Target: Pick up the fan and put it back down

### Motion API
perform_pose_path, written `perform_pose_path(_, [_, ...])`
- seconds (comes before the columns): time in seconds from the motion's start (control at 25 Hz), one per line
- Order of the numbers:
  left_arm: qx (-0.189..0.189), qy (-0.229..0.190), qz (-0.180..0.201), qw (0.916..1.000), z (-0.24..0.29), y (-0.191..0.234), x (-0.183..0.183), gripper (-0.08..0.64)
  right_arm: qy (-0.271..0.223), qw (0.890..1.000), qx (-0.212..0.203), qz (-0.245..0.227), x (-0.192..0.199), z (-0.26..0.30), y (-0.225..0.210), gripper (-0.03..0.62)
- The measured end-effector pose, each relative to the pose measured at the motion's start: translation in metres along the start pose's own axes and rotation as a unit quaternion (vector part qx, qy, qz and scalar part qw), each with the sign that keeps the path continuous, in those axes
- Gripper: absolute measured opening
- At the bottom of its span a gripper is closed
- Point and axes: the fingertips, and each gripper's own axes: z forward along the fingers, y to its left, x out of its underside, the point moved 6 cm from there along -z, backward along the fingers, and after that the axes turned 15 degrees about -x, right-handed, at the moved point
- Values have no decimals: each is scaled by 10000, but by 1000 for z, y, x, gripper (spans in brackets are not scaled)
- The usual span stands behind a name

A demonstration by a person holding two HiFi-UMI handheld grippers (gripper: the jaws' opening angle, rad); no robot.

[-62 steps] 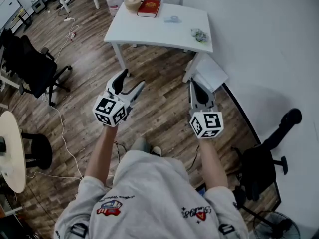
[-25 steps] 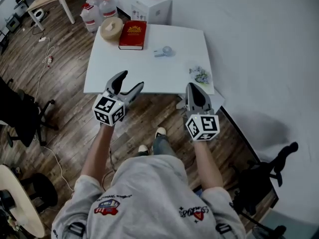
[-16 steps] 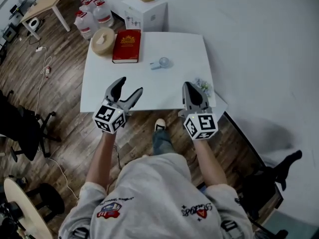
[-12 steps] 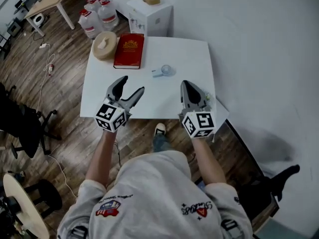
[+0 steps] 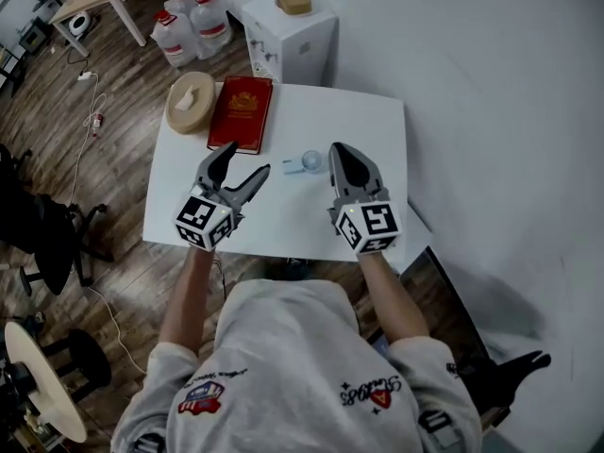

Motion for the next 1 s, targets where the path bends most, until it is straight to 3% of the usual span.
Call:
perform_pose_path(0.16, [135,62,15,9999,29,11,0,314,45,9999,79,45,1,16,-22,0])
perform_pose_path(0.32, [322,163,281,9990,55,17,4,314,46,9998,193,46,2,24,-36,0])
perform_pose_path(0.64, [1107,782,548,9893,105,5,33,314,184,9980,600,33,8,13,-53,0])
perform_pose_path(0.8, [1559,1362,1003,9732,127,-10,62,314,179,9963,831,140,14,-4,-62,0])
perform_pose_path(1.0, [2178,2063,1564,9410,150,-30,108,314,234,9934,1106,184,21,-33,-69,0])
